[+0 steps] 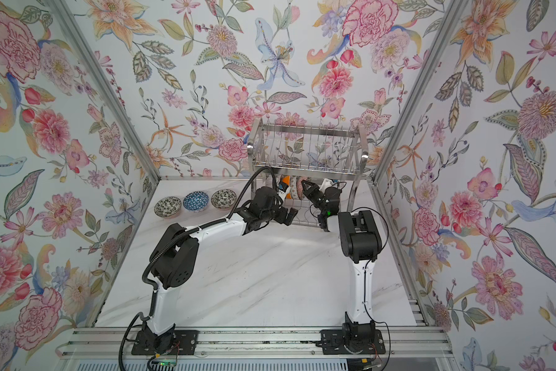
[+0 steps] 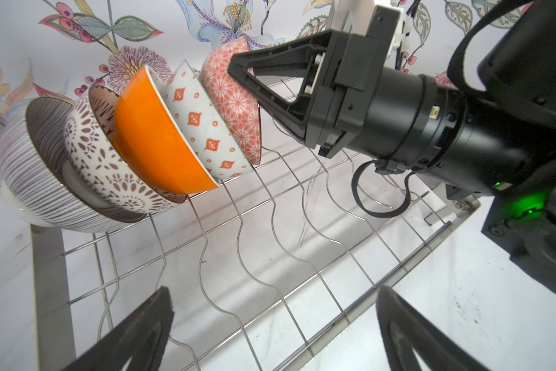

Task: Load the bowls into the dish rack
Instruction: 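Hold the leaf bowl upright in the rack slot with the right gripper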

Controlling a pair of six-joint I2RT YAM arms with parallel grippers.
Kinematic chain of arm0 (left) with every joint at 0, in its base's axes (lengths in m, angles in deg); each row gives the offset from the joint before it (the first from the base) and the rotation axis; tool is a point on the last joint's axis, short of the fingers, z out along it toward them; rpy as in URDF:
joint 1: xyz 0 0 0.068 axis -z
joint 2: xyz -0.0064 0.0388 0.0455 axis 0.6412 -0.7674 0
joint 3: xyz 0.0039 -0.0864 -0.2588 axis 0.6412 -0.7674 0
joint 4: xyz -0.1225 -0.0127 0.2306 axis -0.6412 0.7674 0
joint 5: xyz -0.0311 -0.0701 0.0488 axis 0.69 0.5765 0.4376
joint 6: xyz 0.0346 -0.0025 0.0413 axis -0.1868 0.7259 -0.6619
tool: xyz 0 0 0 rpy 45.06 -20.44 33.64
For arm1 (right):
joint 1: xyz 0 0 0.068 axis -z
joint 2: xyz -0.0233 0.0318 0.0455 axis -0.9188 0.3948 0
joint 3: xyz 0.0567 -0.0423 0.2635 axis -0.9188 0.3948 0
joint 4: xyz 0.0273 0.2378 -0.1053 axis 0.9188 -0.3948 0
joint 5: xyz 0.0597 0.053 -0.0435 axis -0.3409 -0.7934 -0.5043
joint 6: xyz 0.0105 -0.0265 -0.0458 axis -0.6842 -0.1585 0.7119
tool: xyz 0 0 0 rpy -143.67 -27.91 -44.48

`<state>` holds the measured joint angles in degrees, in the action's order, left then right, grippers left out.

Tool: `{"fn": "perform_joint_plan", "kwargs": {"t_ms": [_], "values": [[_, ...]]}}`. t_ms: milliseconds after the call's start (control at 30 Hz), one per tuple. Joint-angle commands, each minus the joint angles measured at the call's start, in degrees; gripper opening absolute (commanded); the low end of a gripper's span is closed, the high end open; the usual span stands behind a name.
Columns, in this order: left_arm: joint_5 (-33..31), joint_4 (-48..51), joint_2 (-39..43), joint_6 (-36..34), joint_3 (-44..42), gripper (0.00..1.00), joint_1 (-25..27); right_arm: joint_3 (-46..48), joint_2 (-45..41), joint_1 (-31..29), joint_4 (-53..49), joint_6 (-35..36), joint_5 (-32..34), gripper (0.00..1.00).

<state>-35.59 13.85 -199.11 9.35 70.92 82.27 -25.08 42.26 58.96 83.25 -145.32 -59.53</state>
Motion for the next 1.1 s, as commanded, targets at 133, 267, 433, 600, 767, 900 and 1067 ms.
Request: {"fn": "perform_joint_plan", "kwargs": {"t_ms": [133,267,433,600,767,900,1067], "values": [[-1.2,1.5,0.3,-0.4,0.5,0.99,0.2,-0.6,-1.7,0.3,-2.2,3.2,0.1,0.07],[-1.4,1.1,1.0,-0.2,-0.5,0.99,0.2,-0.3,-2.0,0.6,-3.3,3.5,-0.3,0.13],[-1.6,1.1,2.0,0.0,-1.6,0.99,0.2,-0.1,-2.4,0.7,-4.0,3.5,-0.9,0.19],[-2.0,0.9,3.3,0.4,-3.1,0.99,0.3,-0.1,-3.0,0.7,-4.7,3.9,-1.5,0.21],[-2.3,0.7,4.8,0.6,-4.9,0.99,0.2,0.8,-4.2,0.7,-4.8,3.9,-1.6,0.26],[-2.7,0.3,6.2,1.0,-6.7,0.99,0.2,2.2,-5.9,0.8,-4.9,4.1,-1.8,0.34],[-3.1,-0.3,8.1,1.7,-9.3,0.99,0.2,4.7,-8.5,1.0,-5.2,4.4,-2.1,0.42]]}}
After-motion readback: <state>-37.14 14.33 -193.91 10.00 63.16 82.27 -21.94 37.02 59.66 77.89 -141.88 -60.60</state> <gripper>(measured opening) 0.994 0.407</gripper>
